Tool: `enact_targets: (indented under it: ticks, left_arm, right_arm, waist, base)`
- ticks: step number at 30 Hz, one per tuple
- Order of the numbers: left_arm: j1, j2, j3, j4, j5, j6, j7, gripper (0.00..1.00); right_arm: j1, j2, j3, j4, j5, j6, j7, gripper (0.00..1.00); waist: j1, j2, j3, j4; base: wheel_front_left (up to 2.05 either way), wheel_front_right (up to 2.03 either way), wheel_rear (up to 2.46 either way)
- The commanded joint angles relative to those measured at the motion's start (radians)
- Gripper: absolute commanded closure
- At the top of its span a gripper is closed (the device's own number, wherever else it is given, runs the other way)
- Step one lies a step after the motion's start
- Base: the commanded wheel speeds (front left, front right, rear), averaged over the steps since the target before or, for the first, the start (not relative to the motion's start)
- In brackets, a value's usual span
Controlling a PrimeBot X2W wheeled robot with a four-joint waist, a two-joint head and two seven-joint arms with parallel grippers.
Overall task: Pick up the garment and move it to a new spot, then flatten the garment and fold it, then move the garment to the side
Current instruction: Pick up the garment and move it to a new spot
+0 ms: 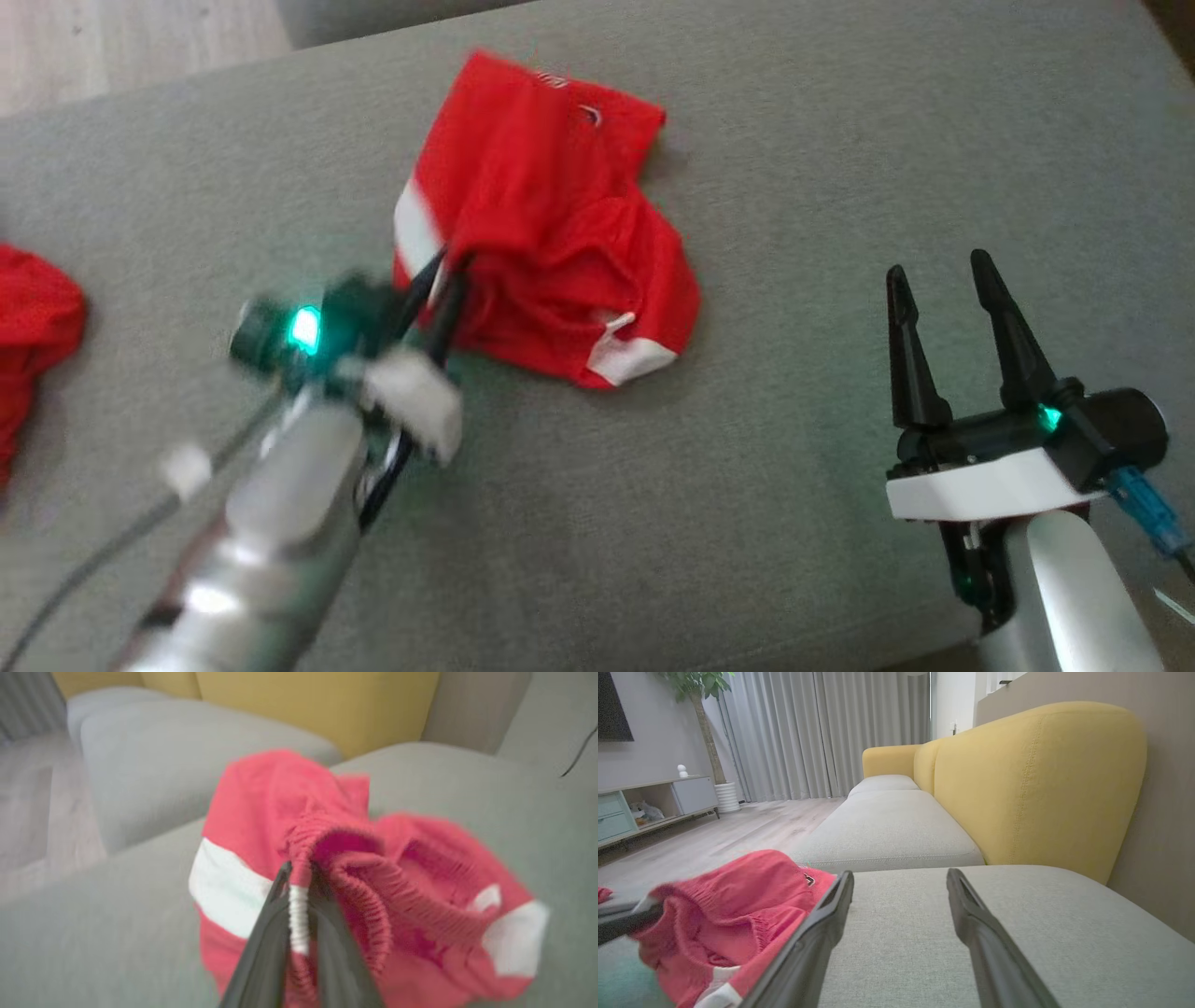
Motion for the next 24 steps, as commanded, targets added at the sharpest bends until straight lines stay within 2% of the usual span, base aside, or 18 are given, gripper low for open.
enact_targets:
  ticks: [1,4,5,8,11,19,24]
  left_arm:
    - [-0.017,0.024,0.044,0.0,0.0,0.041,-0.059,0.0]
    - [0.059,0.004,0.101,0.006,-0.017,0.107,-0.098,0.0]
    - [0.059,0.004,0.101,0.006,-0.017,0.107,-0.098,0.0]
    - [0.157,-0.007,0.211,-0.17,0.02,0.191,-0.1,0.0]
    - [0.297,-0.037,0.316,-0.344,0.073,0.239,-0.101,0.0]
    - [0.605,-0.118,0.463,-0.642,0.208,0.247,-0.101,0.0]
    - [0.751,-0.135,0.449,-0.725,0.271,0.223,-0.101,0.0]
  right_arm:
    - [-0.018,0.004,0.019,-0.032,0.007,0.007,0.001,0.0]
    - [-0.007,0.004,0.006,-0.028,0.009,0.007,0.001,0.0]
    - [-0.007,0.004,0.006,-0.028,0.009,0.007,0.001,0.0]
    - [0.011,0.004,-0.025,-0.024,0.004,0.007,0.001,0.0]
    - [0.033,0.004,-0.042,-0.018,-0.003,0.007,0.001,0.0]
    - [0.124,0.004,-0.067,-0.014,-0.025,0.007,0.001,0.0]
    - [0.201,0.004,-0.077,-0.037,-0.022,0.007,0.001,0.0]
  waist:
    - [-0.0002,0.0,0.007,0.026]
    - [-0.0002,0.0,-0.006,0.062]
    - [-0.0002,0.0,-0.006,0.062]
    - [-0.0002,0.0,-0.021,0.113]
    - [-0.0002,0.0,-0.048,0.165]
    - [-0.0002,0.0,-0.146,0.273]
    - [-0.0002,0.0,-0.203,0.312]
  base:
    - [0.0,0.0,0.0]
    - [0.0,0.0,0.0]
    - [0.0,0.0,0.0]
    - [0.0,0.0,0.0]
    - [0.0,0.0,0.0]
    - [0.0,0.0,0.0]
    - [0.0,0.0,0.0]
